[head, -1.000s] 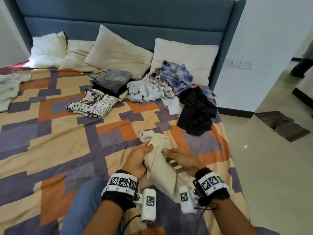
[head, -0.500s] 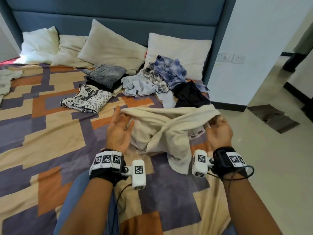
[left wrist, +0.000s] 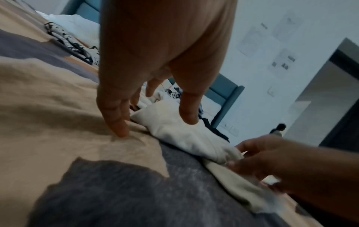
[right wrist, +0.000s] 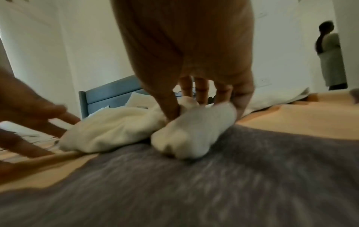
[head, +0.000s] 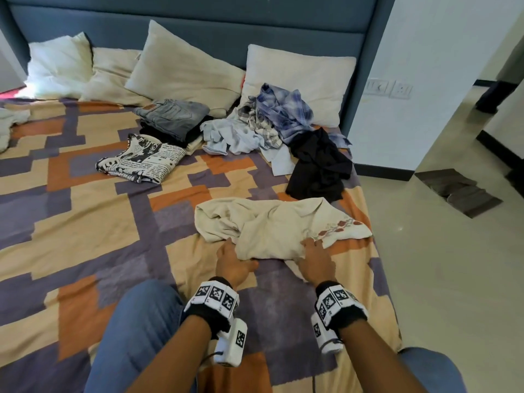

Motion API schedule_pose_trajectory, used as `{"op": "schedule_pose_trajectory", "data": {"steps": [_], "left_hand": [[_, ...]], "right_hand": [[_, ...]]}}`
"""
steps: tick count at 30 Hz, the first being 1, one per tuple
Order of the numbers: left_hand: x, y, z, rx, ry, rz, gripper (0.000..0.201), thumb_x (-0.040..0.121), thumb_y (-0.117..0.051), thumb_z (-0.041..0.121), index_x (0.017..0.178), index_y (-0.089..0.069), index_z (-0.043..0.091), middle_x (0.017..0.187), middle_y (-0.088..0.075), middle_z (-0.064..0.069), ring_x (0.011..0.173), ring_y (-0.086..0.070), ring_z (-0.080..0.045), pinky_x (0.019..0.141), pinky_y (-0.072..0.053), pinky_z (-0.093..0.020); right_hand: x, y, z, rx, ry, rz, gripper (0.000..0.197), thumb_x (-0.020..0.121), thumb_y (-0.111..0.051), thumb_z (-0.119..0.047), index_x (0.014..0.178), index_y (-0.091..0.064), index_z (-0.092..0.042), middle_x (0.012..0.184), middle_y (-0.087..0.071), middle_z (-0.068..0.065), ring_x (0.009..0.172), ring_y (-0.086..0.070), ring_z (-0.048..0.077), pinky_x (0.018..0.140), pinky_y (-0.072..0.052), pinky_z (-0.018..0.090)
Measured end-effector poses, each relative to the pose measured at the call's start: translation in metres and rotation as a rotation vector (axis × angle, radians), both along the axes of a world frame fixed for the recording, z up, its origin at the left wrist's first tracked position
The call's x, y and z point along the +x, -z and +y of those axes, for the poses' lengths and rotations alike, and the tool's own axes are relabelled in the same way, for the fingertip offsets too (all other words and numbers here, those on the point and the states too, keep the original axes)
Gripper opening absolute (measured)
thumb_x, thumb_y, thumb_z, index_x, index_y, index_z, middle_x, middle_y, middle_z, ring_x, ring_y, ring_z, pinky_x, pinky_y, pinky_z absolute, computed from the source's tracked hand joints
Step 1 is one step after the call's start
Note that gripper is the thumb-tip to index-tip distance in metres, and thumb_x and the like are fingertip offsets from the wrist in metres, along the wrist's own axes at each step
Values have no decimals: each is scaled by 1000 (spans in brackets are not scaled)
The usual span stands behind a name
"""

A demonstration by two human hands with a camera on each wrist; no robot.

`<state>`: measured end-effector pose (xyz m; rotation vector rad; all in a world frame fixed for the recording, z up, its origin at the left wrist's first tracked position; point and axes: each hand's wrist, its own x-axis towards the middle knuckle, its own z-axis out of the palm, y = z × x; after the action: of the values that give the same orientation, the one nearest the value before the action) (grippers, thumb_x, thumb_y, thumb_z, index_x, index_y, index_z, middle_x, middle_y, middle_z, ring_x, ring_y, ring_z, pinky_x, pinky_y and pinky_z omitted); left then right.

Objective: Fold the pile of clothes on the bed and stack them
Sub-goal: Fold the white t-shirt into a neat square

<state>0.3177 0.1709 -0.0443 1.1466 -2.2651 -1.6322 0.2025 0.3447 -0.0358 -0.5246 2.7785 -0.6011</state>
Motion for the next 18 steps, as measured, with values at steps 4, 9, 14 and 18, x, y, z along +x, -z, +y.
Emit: {"op": "schedule_pose_trajectory", "data": {"steps": [4,9,14,18], "left_hand": [[-8,8,-9,-132,103,-168,79,75,-79,31,142,-42,11,133,-56,-8,119,-54,-32,99,-45,-40],[-8,-16,-6,-1,43,78,24,80,-75,32,80,-69,8,82,-69,-5,86,-64,-29,70,-47,-39],[-6,-111,11,406,-3,588,12,96,-57,11,98,-68,11,95,-75,-3,93,-69,-23,77,-55,-35],[-7,-183,19,537,182,813,19,99,-46,11,106,-63,12,91,-74,3,86,-68,-12,81,-57,-29]], "right_hand": [[-6,-25,15,-667,8,-91,2,90,-66,-8,91,-67,-7,90,-67,6,87,-61,20,80,-47,33],[-10,-45,42,-977,227,-27,9,92,-63,-7,88,-69,-12,90,-71,0,88,-65,16,85,-55,33],[-9,-56,48,-736,116,-21,32,82,-70,5,106,-62,-15,111,-67,7,94,-61,20,75,-51,19],[8,-77,24,-615,-312,-32,91,65,-89,-37,141,-42,-30,132,-52,-13,117,-49,2,94,-43,17]]}}
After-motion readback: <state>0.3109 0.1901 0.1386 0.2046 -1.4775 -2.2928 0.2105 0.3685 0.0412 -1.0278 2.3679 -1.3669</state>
